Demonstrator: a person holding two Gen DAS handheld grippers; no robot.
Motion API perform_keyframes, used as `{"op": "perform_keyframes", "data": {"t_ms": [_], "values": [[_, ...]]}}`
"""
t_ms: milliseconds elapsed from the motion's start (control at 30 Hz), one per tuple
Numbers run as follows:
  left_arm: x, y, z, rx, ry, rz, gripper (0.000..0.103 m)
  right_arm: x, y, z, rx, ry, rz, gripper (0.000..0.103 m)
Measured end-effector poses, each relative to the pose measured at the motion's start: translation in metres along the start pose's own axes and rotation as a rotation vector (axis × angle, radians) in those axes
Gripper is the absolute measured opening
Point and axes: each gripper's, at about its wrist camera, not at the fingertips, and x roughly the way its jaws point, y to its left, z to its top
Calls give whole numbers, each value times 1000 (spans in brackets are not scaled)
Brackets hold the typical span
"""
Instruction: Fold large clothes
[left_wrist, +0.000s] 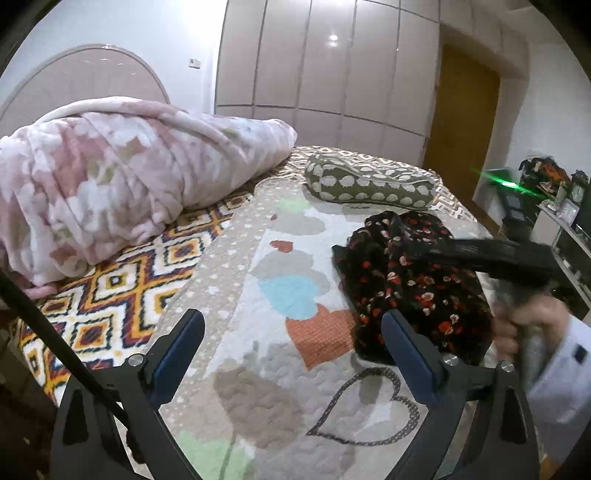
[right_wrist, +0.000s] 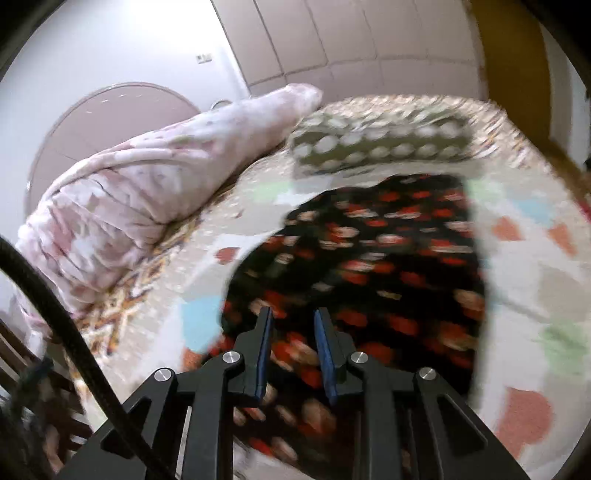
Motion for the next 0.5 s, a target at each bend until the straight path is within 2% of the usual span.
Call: {"op": "perform_keyframes", "data": {"t_ms": [67,167,233,300,500], "values": [[-4,2,-3,12,-2,29,96,41,2,-3,77,85,99,26],[-9,5,-6,37,-23,71,96,67,18,-18,58,147,154,28],[-11,7,-8,45,-40,91,96,60,38,-29,-30,144,134,28],[-13,8,-9,39,-55,97,101,56,45,-38,-65,148,143,31],[-22,0,-12,37,-76,107,102,41,32,-60,22,128,246,31]]}}
